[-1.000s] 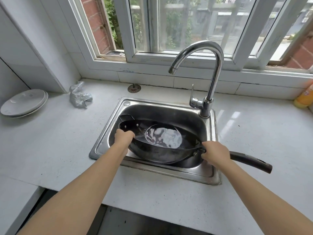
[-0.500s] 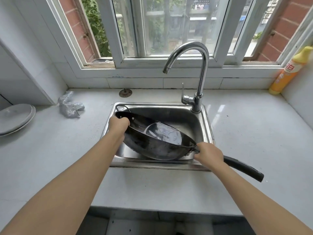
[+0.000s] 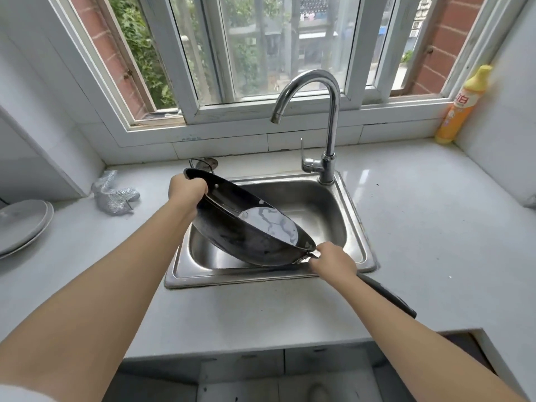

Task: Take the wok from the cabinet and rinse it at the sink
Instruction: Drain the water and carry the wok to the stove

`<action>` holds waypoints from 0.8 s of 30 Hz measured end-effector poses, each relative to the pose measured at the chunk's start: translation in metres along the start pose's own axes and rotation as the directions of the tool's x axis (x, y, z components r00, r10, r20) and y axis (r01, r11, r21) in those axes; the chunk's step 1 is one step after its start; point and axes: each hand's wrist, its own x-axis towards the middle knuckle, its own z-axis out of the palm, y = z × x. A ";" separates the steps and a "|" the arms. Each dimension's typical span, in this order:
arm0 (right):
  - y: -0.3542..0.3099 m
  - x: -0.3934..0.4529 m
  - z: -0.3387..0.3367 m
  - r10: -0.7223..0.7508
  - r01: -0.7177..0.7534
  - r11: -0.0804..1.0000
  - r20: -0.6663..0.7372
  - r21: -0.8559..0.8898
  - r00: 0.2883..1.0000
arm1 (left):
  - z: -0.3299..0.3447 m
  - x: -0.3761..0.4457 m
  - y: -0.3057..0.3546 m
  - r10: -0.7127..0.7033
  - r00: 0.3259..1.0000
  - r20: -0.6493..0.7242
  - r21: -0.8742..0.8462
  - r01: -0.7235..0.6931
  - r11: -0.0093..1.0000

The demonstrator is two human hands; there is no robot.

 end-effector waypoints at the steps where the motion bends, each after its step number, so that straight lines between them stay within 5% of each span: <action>1: -0.002 0.000 0.002 0.000 0.000 1.000 0.008 0.010 1.000 | -0.001 0.001 0.001 0.003 1.000 -0.004 -0.001 -0.003 1.000; 24: -0.026 0.007 0.026 -0.168 0.146 0.979 0.162 0.139 0.972 | 0.014 -0.007 0.065 0.102 0.993 -0.062 0.074 -0.097 0.993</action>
